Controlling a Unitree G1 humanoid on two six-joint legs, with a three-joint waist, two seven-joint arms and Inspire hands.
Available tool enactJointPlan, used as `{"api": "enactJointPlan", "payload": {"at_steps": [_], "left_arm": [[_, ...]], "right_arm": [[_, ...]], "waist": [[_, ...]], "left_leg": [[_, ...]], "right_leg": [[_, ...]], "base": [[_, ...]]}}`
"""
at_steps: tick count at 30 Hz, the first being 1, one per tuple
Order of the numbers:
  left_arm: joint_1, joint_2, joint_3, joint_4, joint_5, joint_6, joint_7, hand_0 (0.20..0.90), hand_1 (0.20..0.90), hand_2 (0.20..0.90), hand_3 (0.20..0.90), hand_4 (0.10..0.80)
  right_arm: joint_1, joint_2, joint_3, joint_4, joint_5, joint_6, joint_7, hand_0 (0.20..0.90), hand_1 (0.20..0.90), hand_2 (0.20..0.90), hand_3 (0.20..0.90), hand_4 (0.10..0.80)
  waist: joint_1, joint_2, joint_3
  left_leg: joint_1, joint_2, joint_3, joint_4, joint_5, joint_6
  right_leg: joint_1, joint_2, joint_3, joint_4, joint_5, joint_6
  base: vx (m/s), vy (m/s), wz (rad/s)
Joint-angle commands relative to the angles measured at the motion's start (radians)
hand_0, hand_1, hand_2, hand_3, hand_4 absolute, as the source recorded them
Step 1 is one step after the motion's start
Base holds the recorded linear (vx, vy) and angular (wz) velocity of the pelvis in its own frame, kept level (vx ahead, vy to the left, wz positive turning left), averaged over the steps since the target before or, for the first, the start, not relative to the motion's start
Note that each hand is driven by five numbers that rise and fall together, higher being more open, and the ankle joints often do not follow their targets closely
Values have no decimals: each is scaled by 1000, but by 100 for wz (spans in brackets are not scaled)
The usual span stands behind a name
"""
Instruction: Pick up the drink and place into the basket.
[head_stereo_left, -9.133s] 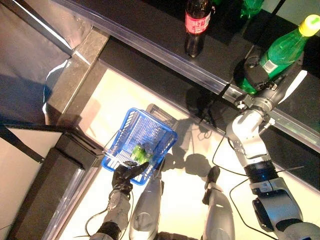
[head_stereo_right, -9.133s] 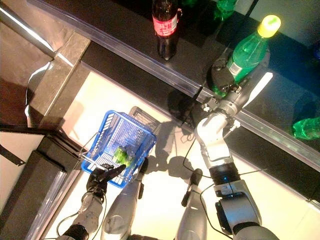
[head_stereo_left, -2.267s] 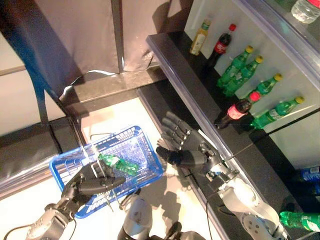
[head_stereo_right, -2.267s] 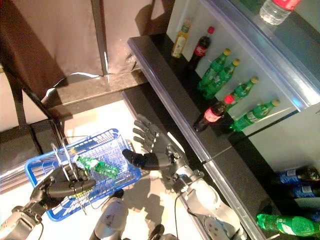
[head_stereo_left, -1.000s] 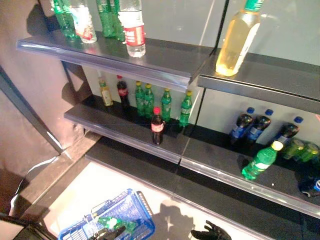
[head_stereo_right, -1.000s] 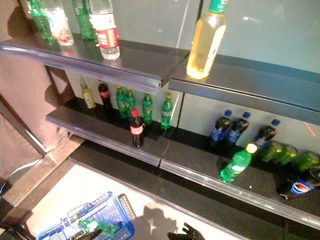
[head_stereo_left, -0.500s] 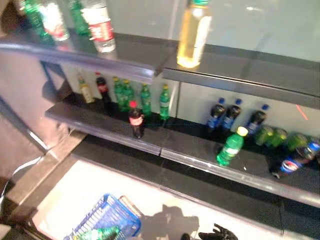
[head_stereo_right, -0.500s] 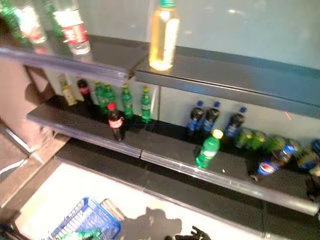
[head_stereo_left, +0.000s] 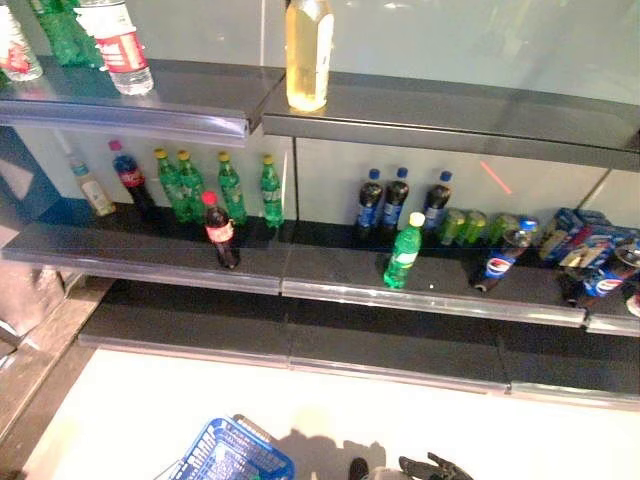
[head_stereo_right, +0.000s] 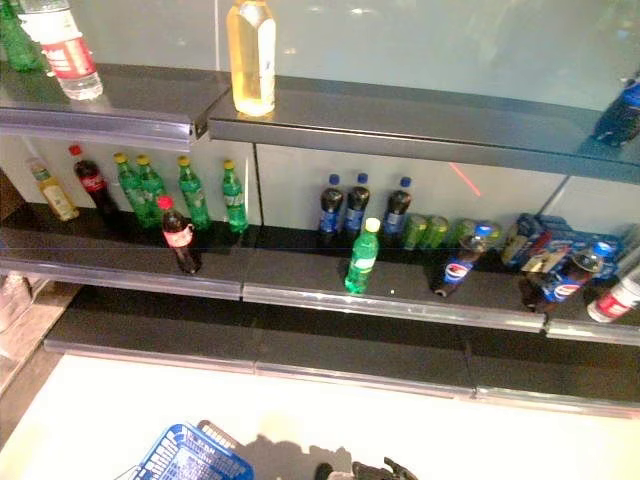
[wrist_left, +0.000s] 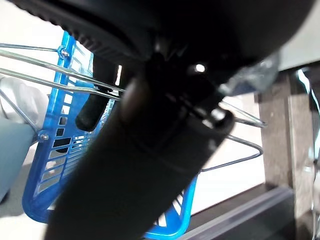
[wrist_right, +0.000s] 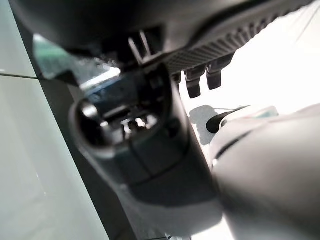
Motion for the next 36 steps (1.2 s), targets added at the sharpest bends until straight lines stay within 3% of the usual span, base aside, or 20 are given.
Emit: {"api": "enactJointPlan", "payload": {"at_steps": [1, 2, 3, 4, 8, 13, 17, 18, 19, 21, 22, 23, 27, 29, 30, 32, 33, 36], "left_arm": [[-63, 33, 16, -66, 7, -74, -6, 300, 300, 300, 200, 100], [-65, 36, 23, -55, 8, -73, -15, 300, 300, 300, 200, 100], [-66, 46, 44, -40, 7, -61, -34, 300, 300, 300, 200, 100], [-64, 49, 48, -38, 5, -57, -37, 300, 300, 300, 200, 100], [-40, 41, 74, -61, -46, -76, -29, 300, 300, 300, 200, 100], [-44, 22, 84, -131, -86, -94, 33, 300, 300, 300, 200, 100], [-50, 18, 82, -151, -110, -97, 34, 300, 300, 300, 200, 100], [-51, 19, 76, -154, -110, -93, 32, 300, 300, 300, 200, 100], [-47, 9, 80, -154, -104, -91, 29, 300, 300, 300, 200, 100], [-38, -5, 86, -143, -109, -101, 26, 300, 300, 300, 200, 100], [-35, -8, 88, -139, -113, -104, 26, 300, 300, 300, 200, 100], [-27, -15, 91, -122, -141, -116, 23, 300, 300, 300, 200, 100], [-20, -24, 103, -88, -225, -144, -3, 300, 300, 300, 200, 100], [-18, -27, 107, -79, -241, -149, -14, 300, 300, 300, 200, 100], [-20, -30, 113, -62, -253, -160, -32, 300, 300, 300, 200, 100], [-22, -31, 113, -56, -264, -162, -30, 300, 300, 300, 200, 100], [-22, -31, 119, -55, -267, -159, -23, 300, 300, 300, 200, 100], [-16, -28, 137, -48, -275, -155, -11, 300, 300, 300, 200, 100]], "right_arm": [[4, -13, 35, 25, -15, -4, 0, 900, 900, 900, 900, 800], [6, -13, 28, 30, -22, -5, -1, 900, 900, 900, 900, 800], [10, -12, 14, 39, -62, -6, 8, 900, 900, 900, 900, 800], [11, -11, 13, 41, -82, -6, 10, 900, 900, 900, 900, 800], [-2, -14, 49, 32, -176, 3, -24, 900, 900, 900, 900, 800], [-11, -39, 77, -5, -132, 39, -30, 900, 900, 900, 900, 800], [5, -44, 85, -25, -118, 38, -16, 900, 900, 900, 900, 800], [5, -45, 86, -23, -111, 37, -13, 900, 900, 900, 900, 800], [-5, -49, 93, -26, -102, 47, -15, 900, 900, 900, 900, 800], [-19, -52, 101, -23, -103, 50, -5, 900, 900, 900, 900, 800], [-22, -53, 104, -22, -104, 49, -2, 900, 900, 900, 900, 800], [-32, -52, 112, -20, -104, 54, 5, 900, 900, 900, 900, 800], [-45, -45, 130, 0, -132, 64, 6, 900, 900, 900, 900, 800], [-46, -43, 138, 3, -137, 67, 3, 900, 900, 900, 900, 800], [-40, -36, 150, -2, -144, 67, -2, 900, 900, 900, 900, 800], [-33, -32, 156, -6, -148, 67, -5, 900, 900, 900, 900, 800], [-27, -25, 158, -13, -149, 73, -10, 900, 900, 900, 900, 800], [-25, -15, 158, -20, -160, 81, -15, 900, 900, 900, 900, 800]], "waist": [[-5, 50, 34], [-6, 53, 32], [-11, 57, 29], [-12, 57, 29], [12, 54, 28], [27, 6, 33], [47, -29, 54], [52, -36, 59], [73, -34, 67], [90, -25, 70], [93, -21, 71], [98, -8, 68], [122, 26, 64], [133, 33, 65], [155, 42, 72], [165, 48, 74], [172, 50, 71], [175, 45, 60]], "left_leg": [[54, -49, -36, -58, -16, -6], [54, -44, -33, -55, -19, -7], [56, -27, -17, -47, -30, -13], [59, -19, -8, -44, -33, -17], [73, 53, 77, -30, -35, -54], [37, 174, 104, 58, -7, -111], [-78, 197, 100, 243, 64, -113], [-92, 186, 95, 278, 60, -107], [-115, 109, 48, 304, 25, -80], [-123, 34, 10, 296, 1, -57], [-119, 21, 5, 290, -5, -53], [-109, -15, -21, 248, -6, -45], [-113, -81, -104, 86, 54, -49], [-135, -92, -121, 57, 86, -56], [-203, -112, -112, 33, 146, -72], [-246, -127, -75, 32, 168, -76], [-278, -140, -21, 44, 173, -71], [-286, -147, 26, 71, 150, -47]], "right_leg": [[23, -23, 22, -69, 158, 47], [29, -46, 38, -94, 168, 51], [32, -95, 64, -130, 203, 63], [32, -108, 63, -135, 211, 68], [89, -134, -44, -188, 167, 81], [137, -44, -39, -183, 93, 10], [190, -6, -58, -213, 74, -34], [197, -6, -63, -217, 72, -40], [207, 0, -70, -216, 69, -43], [210, 17, -59, -210, 63, -47], [213, 23, -54, -208, 60, -47], [218, 46, -35, -207, 53, -50], [240, 99, 12, -219, 39, -53], [252, 111, 24, -222, 33, -54], [278, 132, 37, -220, 9, -59], [294, 148, 36, -215, -8, -64], [310, 164, 32, -200, -28, -68], [319, 184, 32, -151, -68, -76]], "base": [[-15, -221, -3], [16, -355, -11], [24, -354, -14], [29, -449, -25], [25, -424, -57], [28, -494, -43], [-8, -450, -6], [12, -389, 13], [40, -248, 0], [66, -167, -43], [135, -152, -67], [143, -113, -54], [191, -99, -66], [199, -97, -84], [275, -145, -18], [319, -181, 17], [323, -193, 41], [279, -144, 57]]}}
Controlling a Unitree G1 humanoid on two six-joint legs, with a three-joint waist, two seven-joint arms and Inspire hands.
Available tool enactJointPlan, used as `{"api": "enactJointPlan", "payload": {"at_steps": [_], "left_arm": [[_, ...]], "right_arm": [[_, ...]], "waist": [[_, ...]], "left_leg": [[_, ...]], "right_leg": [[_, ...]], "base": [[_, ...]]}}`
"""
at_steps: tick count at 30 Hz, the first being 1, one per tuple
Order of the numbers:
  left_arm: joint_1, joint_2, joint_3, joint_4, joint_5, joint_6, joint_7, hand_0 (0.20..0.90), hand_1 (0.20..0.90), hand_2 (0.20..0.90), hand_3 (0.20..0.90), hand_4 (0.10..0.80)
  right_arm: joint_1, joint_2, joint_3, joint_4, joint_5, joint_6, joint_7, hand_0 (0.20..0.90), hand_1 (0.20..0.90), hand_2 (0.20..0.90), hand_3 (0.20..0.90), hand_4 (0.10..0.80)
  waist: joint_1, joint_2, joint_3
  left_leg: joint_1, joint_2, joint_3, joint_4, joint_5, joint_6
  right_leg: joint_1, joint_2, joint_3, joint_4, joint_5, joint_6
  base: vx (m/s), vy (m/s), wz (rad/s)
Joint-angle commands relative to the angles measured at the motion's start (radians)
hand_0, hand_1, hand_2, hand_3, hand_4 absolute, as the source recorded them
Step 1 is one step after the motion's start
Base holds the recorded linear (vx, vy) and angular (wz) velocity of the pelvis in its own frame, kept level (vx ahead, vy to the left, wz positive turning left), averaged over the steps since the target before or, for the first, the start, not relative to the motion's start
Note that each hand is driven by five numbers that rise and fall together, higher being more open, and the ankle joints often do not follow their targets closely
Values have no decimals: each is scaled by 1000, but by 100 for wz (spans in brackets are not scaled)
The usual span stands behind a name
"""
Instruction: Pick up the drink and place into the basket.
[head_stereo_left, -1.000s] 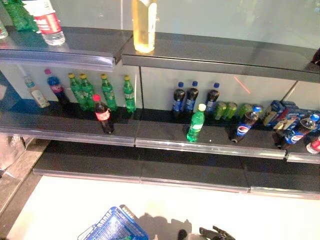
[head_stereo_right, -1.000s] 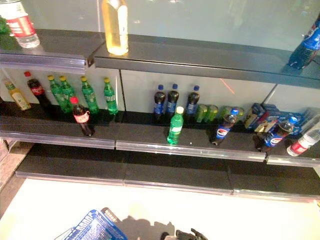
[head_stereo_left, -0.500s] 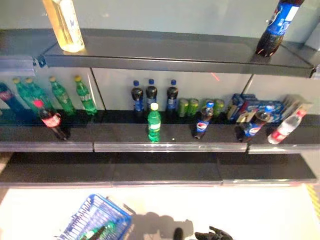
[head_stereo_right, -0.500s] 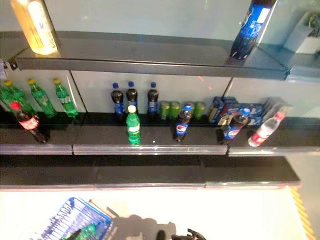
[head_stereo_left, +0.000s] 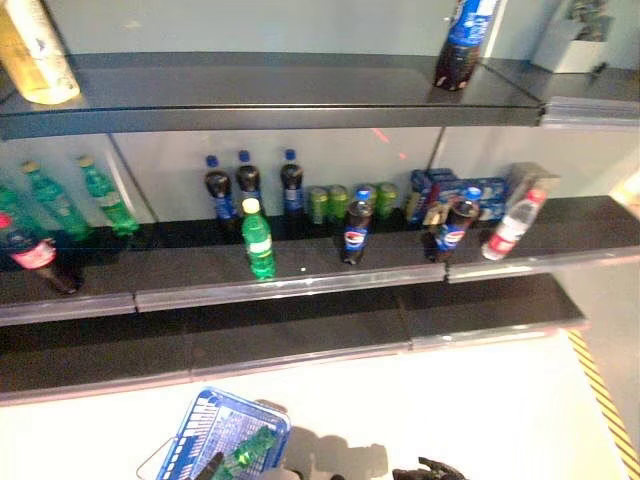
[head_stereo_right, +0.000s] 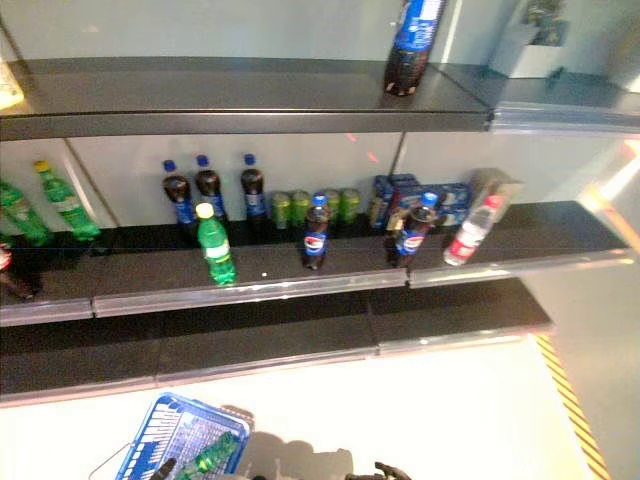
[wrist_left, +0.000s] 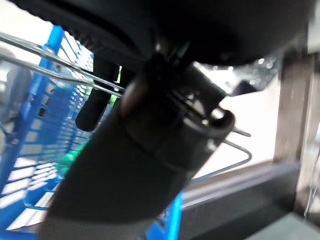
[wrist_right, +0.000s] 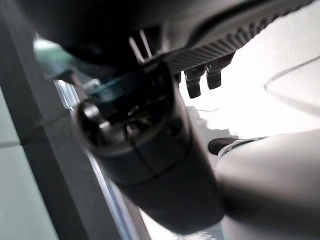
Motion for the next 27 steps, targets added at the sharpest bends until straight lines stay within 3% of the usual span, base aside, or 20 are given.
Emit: {"api": "enactJointPlan", "payload": {"at_steps": [1, 3, 5, 6, 8, 10, 12, 14, 15, 17, 18, 19, 20, 22, 24, 27], "left_arm": [[48, 33, 48, -13, -37, -94, 19, 300, 300, 300, 200, 100], [50, 42, 75, 4, -32, -89, 25, 300, 300, 300, 200, 100], [50, 63, 105, 23, -23, -82, 21, 300, 300, 300, 200, 100], [47, 82, 119, 30, -14, -73, 12, 300, 300, 300, 200, 100], [42, 100, 105, 22, -15, -67, -2, 300, 300, 300, 200, 100], [39, 102, 97, 12, -20, -70, -5, 300, 300, 300, 200, 100], [14, 93, 63, -3, -40, -87, -9, 300, 300, 300, 200, 100], [-4, 91, 50, -5, -48, -90, -7, 300, 300, 300, 200, 100], [-20, 92, 31, -19, -49, -81, 3, 300, 300, 300, 200, 100], [-35, 87, 32, -25, -38, -71, 12, 300, 300, 300, 200, 100], [-37, 85, 32, -27, -39, -70, 13, 300, 300, 300, 200, 100], [-33, 88, 31, -35, -50, -62, 10, 300, 300, 300, 200, 100], [-27, 90, 30, -42, -53, -58, 11, 300, 300, 300, 200, 100], [-14, 89, 24, -59, -55, -64, 15, 300, 300, 300, 200, 100], [-7, 78, 31, -66, -45, -78, 30, 300, 300, 300, 200, 100], [-2, 63, 35, -73, -29, -85, 35, 300, 300, 300, 200, 100]], "right_arm": [[21, 11, 33, -15, -31, 10, -5, 900, 900, 900, 900, 800], [16, 19, 28, -4, -23, 4, -5, 900, 900, 900, 900, 800], [13, 32, 23, 5, -23, -1, 4, 900, 900, 900, 900, 800], [12, 37, 22, 9, -32, -11, 12, 900, 900, 900, 900, 800], [10, 41, 34, 4, -23, -32, 12, 900, 900, 900, 900, 800], [4, 41, 38, 5, -2, -31, 10, 900, 900, 900, 900, 800], [-4, 42, 33, 5, -1, -42, 0, 900, 900, 900, 900, 800], [-4, 41, 34, 5, 13, -53, -7, 900, 900, 900, 900, 800], [3, 39, 34, 0, 31, -63, -20, 900, 900, 900, 900, 800], [9, 35, 25, -2, 27, -71, -33, 900, 900, 900, 900, 800], [10, 34, 23, -3, 20, -74, -33, 900, 900, 900, 900, 800], [7, 30, 15, -3, 4, -77, -26, 900, 900, 900, 900, 800], [4, 28, 15, -4, -14, -73, -19, 900, 900, 900, 900, 800], [-1, 24, 34, -20, -28, -59, -15, 900, 900, 900, 900, 800], [0, 23, 52, -37, -31, -32, -7, 900, 900, 900, 900, 800], [0, 9, 71, -49, -25, -25, 5, 900, 900, 900, 900, 800]], "waist": [[35, 37, -26], [42, 24, -33], [48, -1, -39], [48, -10, -41], [43, 1, -46], [35, 8, -48], [13, 33, -42], [0, 43, -37], [-15, 56, -26], [-42, 63, -13], [-51, 67, -9], [-67, 66, -3], [-73, 66, 1], [-69, 64, -3], [-53, 47, -12], [-33, 19, -10]], "left_leg": [[-60, -96, 62, -171, 206, 106], [-54, -102, 48, -153, 187, 126], [-35, -108, 52, -137, 159, 152], [-7, -99, 48, -147, 151, 161], [43, -68, 25, -177, 147, 166], [66, -56, 15, -188, 147, 163], [99, -33, -25, -195, 144, 157], [112, -25, -49, -196, 136, 153], [129, -12, -75, -203, 126, 144], [157, -4, -119, -209, 100, 132], [168, 1, -133, -211, 90, 127], [190, 26, -152, -221, 67, 115], [208, 49, -159, -228, 54, 105], [221, 115, -165, -239, 57, 76], [206, 180, -150, -236, 78, 34], [160, 251, -117, -207, 121, 4]], "right_leg": [[97, 43, 44, 55, 2, 143], [100, 46, 42, 123, 5, 151], [92, 40, 40, 273, 99, 206], [74, 50, 46, 406, 205, 264], [3, 67, 44, 582, 298, 314], [-37, 48, 31, 607, 288, 314], [-106, -79, -3, 505, 203, 267], [-147, -131, 9, 399, 202, 247], [-164, -181, 13, 300, 180, 228], [-176, -259, 61, 149, 238, 236], [-178, -275, 82, 108, 259, 244], [-193, -305, 130, 57, 300, 266], [-193, -315, 148, 40, 314, 279], [-160, -299, 143, 28, 236, 298], [-107, -274, 91, 13, 174, 289], [-88, -230, 48, 23, 137, 249]], "base": [[415, -174, 6], [375, -147, -29], [350, -135, -33], [324, -130, -36], [327, -160, -33], [230, -136, -16], [201, -210, 12], [135, -251, 48], [156, -330, 79], [176, -375, 78], [176, -444, 63], [160, -476, 59], [153, -533, 38], [98, -563, 30], [60, -585, 34], [-3, -523, 30]]}}
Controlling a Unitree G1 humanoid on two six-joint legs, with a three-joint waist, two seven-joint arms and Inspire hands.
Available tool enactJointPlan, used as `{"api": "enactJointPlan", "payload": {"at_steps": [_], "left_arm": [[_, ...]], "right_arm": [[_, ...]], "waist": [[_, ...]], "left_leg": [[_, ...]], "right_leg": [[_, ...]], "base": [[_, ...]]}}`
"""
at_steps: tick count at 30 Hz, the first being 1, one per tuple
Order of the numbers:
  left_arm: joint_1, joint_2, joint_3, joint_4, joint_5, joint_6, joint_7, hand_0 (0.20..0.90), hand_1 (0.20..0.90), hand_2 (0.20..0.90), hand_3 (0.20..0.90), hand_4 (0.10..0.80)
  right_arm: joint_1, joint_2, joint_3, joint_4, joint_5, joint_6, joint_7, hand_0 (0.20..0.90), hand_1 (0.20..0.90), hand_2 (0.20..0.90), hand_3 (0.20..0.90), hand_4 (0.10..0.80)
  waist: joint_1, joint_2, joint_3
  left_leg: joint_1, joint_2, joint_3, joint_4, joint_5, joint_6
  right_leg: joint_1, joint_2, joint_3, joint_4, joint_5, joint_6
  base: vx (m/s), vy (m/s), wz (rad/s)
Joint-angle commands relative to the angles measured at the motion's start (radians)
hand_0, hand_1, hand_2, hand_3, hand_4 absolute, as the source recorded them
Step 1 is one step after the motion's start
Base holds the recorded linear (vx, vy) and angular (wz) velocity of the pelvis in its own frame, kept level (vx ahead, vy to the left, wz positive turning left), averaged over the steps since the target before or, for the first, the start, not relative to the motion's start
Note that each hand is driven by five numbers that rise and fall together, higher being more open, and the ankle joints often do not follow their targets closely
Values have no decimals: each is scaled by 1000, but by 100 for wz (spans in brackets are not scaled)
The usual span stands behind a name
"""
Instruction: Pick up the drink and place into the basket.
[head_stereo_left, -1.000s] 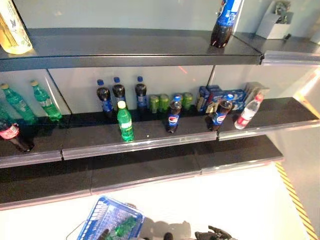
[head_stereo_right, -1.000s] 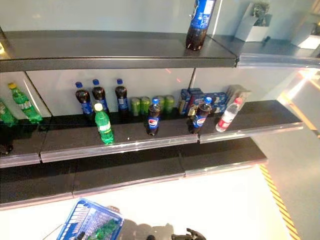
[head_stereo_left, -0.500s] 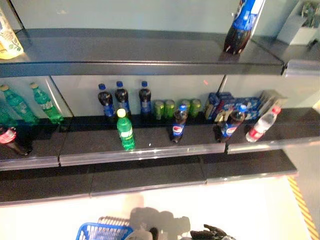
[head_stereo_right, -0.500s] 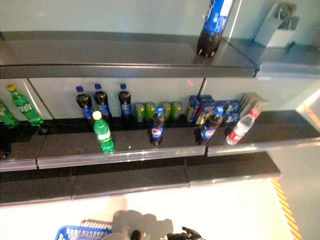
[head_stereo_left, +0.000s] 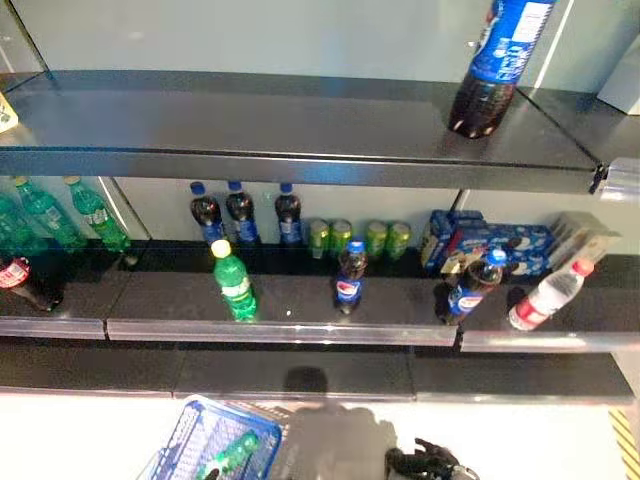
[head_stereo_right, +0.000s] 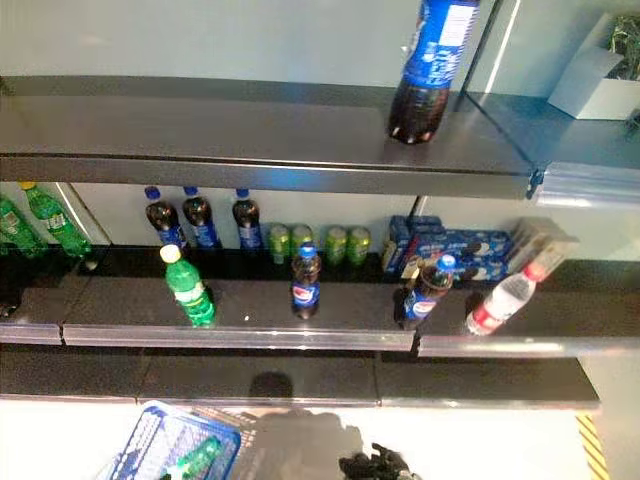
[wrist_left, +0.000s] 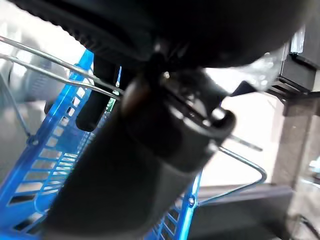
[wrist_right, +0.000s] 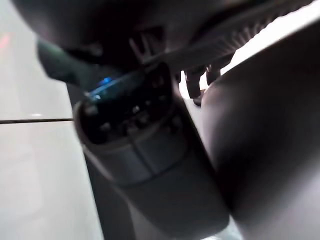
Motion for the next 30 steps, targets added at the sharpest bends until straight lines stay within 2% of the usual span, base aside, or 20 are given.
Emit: {"api": "enactJointPlan", "payload": {"at_steps": [1, 2, 3, 4, 5, 6, 8, 10, 11, 12, 13, 15, 16, 19, 24, 26, 27, 28, 29, 30], "left_arm": [[-37, 33, 32, -27, 40, -73, 6, 300, 300, 300, 200, 100], [-38, 28, 34, -24, 50, -76, 4, 300, 300, 300, 200, 100], [-46, 27, 26, -29, 76, -62, -4, 300, 300, 300, 200, 100], [-46, 27, 25, -29, 76, -62, -4, 300, 300, 300, 200, 100], [-54, 30, 8, -32, 91, -43, -7, 300, 300, 300, 200, 100], [-48, 25, -3, -25, 83, -41, -16, 300, 300, 300, 200, 100], [-26, 14, -1, 5, 49, -55, -41, 300, 300, 300, 200, 100], [-20, 8, 8, 22, 42, -68, -57, 300, 300, 300, 200, 100], [-19, 7, 11, 24, 43, -70, -59, 300, 300, 300, 200, 100], [-15, 1, 19, 31, 44, -77, -61, 300, 300, 300, 200, 100], [-16, 0, 20, 33, 41, -77, -61, 300, 300, 300, 200, 100], [-22, -2, 22, 39, 52, -73, -69, 300, 300, 300, 200, 100], [-30, 2, 15, 46, 47, -71, -78, 300, 300, 300, 200, 100], [-42, 6, 5, 50, 40, -69, -87, 300, 300, 300, 200, 100], [-55, 11, -9, 52, 50, -51, -97, 300, 300, 300, 200, 100], [-57, 14, -20, 61, 68, -46, -92, 300, 300, 300, 200, 100], [-61, 20, -29, 68, 69, -46, -88, 300, 300, 300, 200, 100], [-61, 20, -29, 68, 69, -46, -88, 300, 300, 300, 200, 100], [-67, 28, -36, 75, 64, -42, -89, 300, 300, 300, 200, 100], [-69, 33, -37, 75, 60, -40, -90, 300, 300, 300, 200, 100]], "right_arm": [[23, -15, 42, -44, 6, -4, 33, 900, 900, 900, 900, 800], [26, -15, 36, -46, 31, -2, 27, 900, 900, 900, 900, 800], [38, -20, 9, -43, 69, -21, 18, 900, 900, 900, 900, 800], [38, -20, 9, -43, 69, -21, 18, 900, 900, 900, 900, 800], [48, -27, -17, -36, 84, -45, 17, 900, 900, 900, 900, 800], [39, -39, -25, -26, 90, -50, 18, 900, 900, 900, 900, 800], [22, -53, -53, -11, 105, -50, 30, 900, 900, 900, 900, 800], [16, -53, -61, -7, 88, -55, 36, 900, 900, 900, 900, 800], [14, -52, -62, -6, 83, -55, 38, 900, 900, 900, 900, 800], [8, -52, -59, -7, 72, -53, 41, 900, 900, 900, 900, 800], [6, -53, -55, -8, 75, -50, 39, 900, 900, 900, 900, 800], [5, -51, -57, -5, 93, -50, 23, 900, 900, 900, 900, 800], [5, -48, -68, 6, 105, -49, 17, 900, 900, 900, 900, 800], [8, -36, -76, 24, 135, -44, 5, 900, 900, 900, 900, 800], [19, -23, -76, 43, 119, -52, 13, 900, 900, 900, 900, 800], [22, -17, -77, 46, 137, -59, 7, 900, 900, 900, 900, 800], [29, -11, -82, 53, 129, -73, 12, 900, 900, 900, 900, 800], [29, -11, -82, 53, 129, -73, 12, 900, 900, 900, 900, 800], [35, -5, -80, 57, 119, -83, 16, 900, 900, 900, 900, 800], [36, -3, -78, 58, 120, -83, 16, 900, 900, 900, 900, 800]], "waist": [[9, -19, 21], [15, -27, 25], [10, -28, 28], [8, -28, 26], [3, -25, 26], [4, -23, 26], [-3, -25, 20], [-4, -31, 17], [-5, -33, 15], [-2, -37, 13], [-2, -36, 9], [-17, -24, 0], [-32, -10, -9], [-45, 6, -18], [-66, 20, -35], [-83, 27, -42], [-97, 30, -47], [-97, 30, -47], [-109, 32, -51], [-108, 33, -51]], "left_leg": [[-119, 71, 70, 6, 115, 17], [-138, 74, 92, 15, 127, 20], [-182, 88, 209, 27, 161, 15], [-185, 88, 208, 29, 161, 15], [-213, 79, 268, 53, 170, 10], [-207, 47, 257, 64, 144, 19], [-197, -20, 211, 130, 111, 34], [-197, -62, 185, 194, 83, 45], [-200, -72, 179, 204, 82, 47], [-199, -123, 144, 271, 59, 59], [-199, -146, 136, 289, 50, 64], [-162, -154, 176, 240, 11, 76], [-130, -147, 205, 184, 4, 81], [-96, -156, 192, 128, 1, 84], [-51, -179, 173, 39, 1, 101], [-38, -183, 154, -10, 14, 114], [-36, -183, 135, -35, 23, 124], [-36, -183, 135, -35, 23, 124], [-37, -182, 122, -49, 32, 133], [-38, -180, 127, -54, 37, 136]], "right_leg": [[40, -3, -48, -34, -5, -14], [46, -2, -72, -39, -3, -18], [57, 10, -143, -49, -16, -36], [55, 10, -144, -49, -16, -36], [62, 17, -194, -58, -23, -48], [62, 20, -197, -57, -26, -54], [70, 37, -165, -62, -25, -71], [78, 39, -151, -68, -25, -75], [76, 38, -149, -70, -23, -75], [89, 41, -131, -82, -20, -79], [92, 44, -125, -86, -18, -81], [92, 50, -133, -81, -21, -78], [90, 57, -132, -71, -28, -81], [91, 69, -114, -66, -26, -79], [71, 66, -71, -97, 19, -53], [47, 67, -16, -117, 49, -38], [33, 70, 39, -114, 58, -33], [33, 70, 39, -114, 58, -33], [18, 69, 80, -88, 55, -29], [11, 60, 70, -62, 53, -25]], "base": [[-18, -497, 12], [-98, -423, 15], [-91, -304, 35], [-140, -311, 72], [-95, -172, 83], [-111, -185, 112], [-43, -53, 58], [-20, -20, -10], [-31, 14, -1], [-39, 50, 3], [-50, 87, -4], [-62, 176, -30], [-85, 283, -51], [-66, 203, -2], [-85, 147, 6], [-139, 92, 11], [-93, 19, 17], [-153, -22, 33], [-144, -46, 31], [-240, -95, 40]]}}
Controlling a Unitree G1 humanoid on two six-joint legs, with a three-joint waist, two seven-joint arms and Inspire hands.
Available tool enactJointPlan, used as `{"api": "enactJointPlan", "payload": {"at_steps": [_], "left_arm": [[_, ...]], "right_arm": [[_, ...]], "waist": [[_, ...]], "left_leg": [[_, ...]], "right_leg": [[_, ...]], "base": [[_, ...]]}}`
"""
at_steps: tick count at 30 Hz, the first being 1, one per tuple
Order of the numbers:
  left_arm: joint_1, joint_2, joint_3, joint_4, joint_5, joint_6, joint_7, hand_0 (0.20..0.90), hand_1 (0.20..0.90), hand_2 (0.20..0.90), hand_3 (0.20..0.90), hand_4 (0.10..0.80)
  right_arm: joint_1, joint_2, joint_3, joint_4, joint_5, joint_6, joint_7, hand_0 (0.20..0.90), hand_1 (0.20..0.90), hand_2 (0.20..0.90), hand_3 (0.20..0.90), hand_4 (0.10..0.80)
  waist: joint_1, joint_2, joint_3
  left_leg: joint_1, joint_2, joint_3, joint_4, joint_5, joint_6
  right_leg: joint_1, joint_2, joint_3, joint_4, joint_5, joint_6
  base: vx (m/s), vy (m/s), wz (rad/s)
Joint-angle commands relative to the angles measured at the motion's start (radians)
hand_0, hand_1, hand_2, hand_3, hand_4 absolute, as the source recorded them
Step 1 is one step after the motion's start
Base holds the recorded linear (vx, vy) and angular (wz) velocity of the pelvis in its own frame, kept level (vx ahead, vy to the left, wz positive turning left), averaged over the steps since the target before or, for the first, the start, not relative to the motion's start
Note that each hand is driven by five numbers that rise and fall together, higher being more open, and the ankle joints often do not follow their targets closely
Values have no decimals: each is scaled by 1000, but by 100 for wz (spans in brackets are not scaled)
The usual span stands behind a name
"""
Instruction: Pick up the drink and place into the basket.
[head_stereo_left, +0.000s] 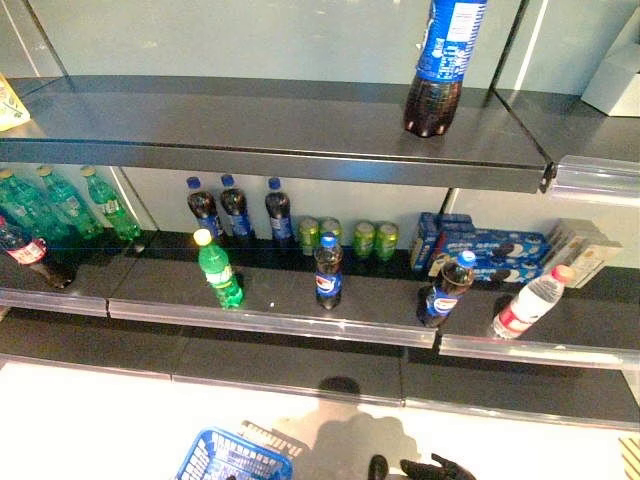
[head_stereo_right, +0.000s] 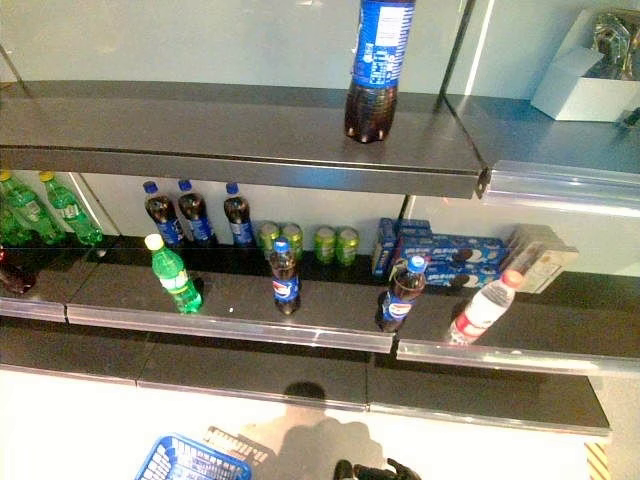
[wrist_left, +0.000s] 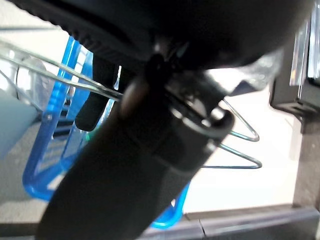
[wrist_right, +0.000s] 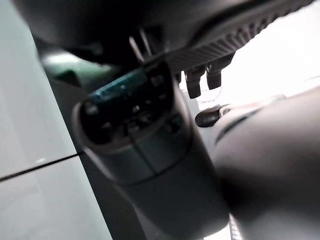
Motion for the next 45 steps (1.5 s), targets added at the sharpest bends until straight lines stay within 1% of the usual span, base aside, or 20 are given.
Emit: {"api": "enactJointPlan", "payload": {"at_steps": [1, 6, 9, 10, 11, 12, 14, 15, 16, 17, 19, 20, 22, 26, 35, 39, 41, 42, 43, 45], "left_arm": [[-102, 67, -5, -57, 0, -91, -61, 300, 300, 300, 200, 100], [-122, 75, -20, -69, -18, -80, -36, 300, 300, 300, 200, 100], [-134, 74, -15, -78, -17, -84, -24, 300, 300, 300, 200, 100], [-146, 73, -17, -83, -33, -95, -11, 300, 300, 300, 200, 100], [-150, 72, -18, -82, -39, -101, -9, 300, 300, 300, 200, 100], [-154, 68, -10, -87, -38, -112, -4, 300, 300, 300, 200, 100], [-151, 61, -6, -94, -42, -116, 0, 300, 300, 300, 200, 100], [-151, 61, -6, -94, -42, -116, 0, 300, 300, 300, 200, 100], [-145, 45, -23, -104, -48, -114, -4, 300, 300, 300, 200, 100], [-144, 37, -22, -102, -39, -113, -5, 300, 300, 300, 200, 100], [-145, 23, -14, -93, -28, -113, -12, 300, 300, 300, 200, 100], [-144, 20, -26, -87, -40, -111, -15, 300, 300, 300, 200, 100], [-142, 18, -47, -81, -54, -103, -8, 300, 300, 300, 200, 100], [-139, 12, -41, -59, -41, -95, -5, 300, 300, 300, 200, 100], [-127, 0, -53, -64, 21, -84, -22, 300, 300, 300, 200, 100], [-121, 19, -49, -58, 77, -75, -20, 300, 300, 300, 200, 100], [-127, 35, -55, -56, 80, -70, -12, 300, 300, 300, 200, 100], [-134, 51, -65, -55, 78, -65, -5, 300, 300, 300, 200, 100], [-135, 52, -66, -55, 78, -64, -5, 300, 300, 300, 200, 100], [-143, 60, -49, -59, 67, -70, 2, 300, 300, 300, 200, 100]], "right_arm": [[-15, 4, 39, 20, -5, -21, 6, 900, 900, 900, 900, 800], [-29, 2, 49, 10, -3, -35, 19, 900, 900, 900, 900, 800], [-54, 6, 61, -1, -8, -33, 27, 900, 900, 900, 900, 800], [-65, 7, 79, -11, -25, -21, 35, 900, 900, 900, 900, 800], [-66, 7, 83, -13, -32, -17, 38, 900, 900, 900, 900, 800], [-61, 5, 95, -15, -42, -2, 40, 900, 900, 900, 900, 800], [-52, -4, 102, -20, -48, 16, 37, 900, 900, 900, 900, 800], [-52, -4, 102, -20, -48, 17, 37, 900, 900, 900, 900, 800], [-42, -25, 102, -23, -40, 26, 39, 900, 900, 900, 900, 800], [-40, -31, 91, -20, -31, 26, 36, 900, 900, 900, 900, 800], [-37, -36, 72, -12, -27, 25, 35, 900, 900, 900, 900, 800], [-43, -46, 69, -3, -32, 23, 40, 900, 900, 900, 900, 800], [-46, -56, 60, 7, -46, 20, 41, 900, 900, 900, 900, 800], [-54, -55, 47, 23, -49, 39, 16, 900, 900, 900, 900, 800], [-43, -29, 51, 31, -29, 34, -4, 900, 900, 900, 900, 800], [-49, -22, 62, 24, -39, 33, -10, 900, 900, 900, 900, 800], [-48, -15, 62, 33, -36, 18, -10, 900, 900, 900, 900, 800], [-46, -12, 62, 29, 2, -5, -20, 900, 900, 900, 900, 800], [-45, -11, 62, 29, 4, -6, -21, 900, 900, 900, 900, 800], [-60, -13, 69, 14, -55, -2, -9, 900, 900, 900, 900, 800]], "waist": [[-22, 20, -2], [-8, 33, 12], [8, 33, 16], [10, 31, 17], [11, 29, 17], [20, 15, 17], [24, 11, 24], [24, 11, 24], [30, 1, 45], [30, -3, 52], [25, -14, 58], [16, -23, 51], [2, -28, 41], [-15, -23, 15], [-9, -1, -12], [-9, 12, -4], [-25, 20, 8], [-39, 20, 18], [-40, 20, 19], [-33, 7, 29]], "left_leg": [[-14, -28, -15, 24, -37, 8], [-42, -5, -25, 54, -28, 20], [-57, 28, -44, 77, -31, 5], [-70, 74, -53, 88, -22, -25], [-73, 85, -53, 91, -20, -33], [-87, 126, -45, 90, 0, -69], [-102, 168, -39, 78, 42, -100], [-101, 169, -39, 77, 43, -100], [-151, 223, -15, 40, 122, -121], [-166, 231, 3, 34, 135, -119], [-179, 212, 38, 68, 112, -103], [-168, 174, 62, 118, 55, -84], [-144, 138, 94, 168, 9, -70], [-104, 86, 76, 239, -35, -65], [-25, 61, 37, 81, -47, -71], [-14, 45, 48, 68, -49, -50], [-13, 40, 35, 75, -53, -30], [-18, 36, 14, 92, -61, -19], [-19, 36, 12, 95, -62, -19], [-23, 41, 17, 123, -86, -33]], "right_leg": [[-1, 3, 50, 53, 30, 33], [-17, -52, 39, 188, 36, 18], [18, -71, 54, 165, -2, 17], [50, -51, 71, 132, -78, 19], [59, -46, 71, 124, -93, 19], [91, -34, 47, 86, -111, 13], [109, -17, 32, 67, -117, 5], [110, -16, 32, 67, -116, 5], [127, 13, 16, 45, -121, -16], [134, 17, 6, 36, -121, -23], [133, 21, -10, 13, -111, -34], [119, 13, -22, -3, -100, -41], [109, 8, -37, -18, -83, -45], [107, 28, -30, -37, -70, -51], [122, 19, -20, -83, -26, -11], [94, 16, -33, -23, -41, -5], [54, 23, 17, 72, -56, -4], [37, 28, 73, 98, -67, -7], [38, 28, 75, 98, -69, -8], [27, -51, 76, 23, 4, 39]], "base": [[-188, -101, 23], [-295, -238, 3], [-328, -455, -4], [-274, -487, -16], [-329, -688, -20], [-206, -494, -17], [-180, -380, -23], [-359, -430, -31], [-382, -380, -22], [-546, -495, -20], [-342, -211, 1], [-260, -82, 6], [-287, -33, -22], [-181, 45, -15], [-111, 168, 27], [-88, 107, 1], [-83, -6, -12], [-61, -61, -5], [-70, -160, 16], [-70, -255, 53]]}}
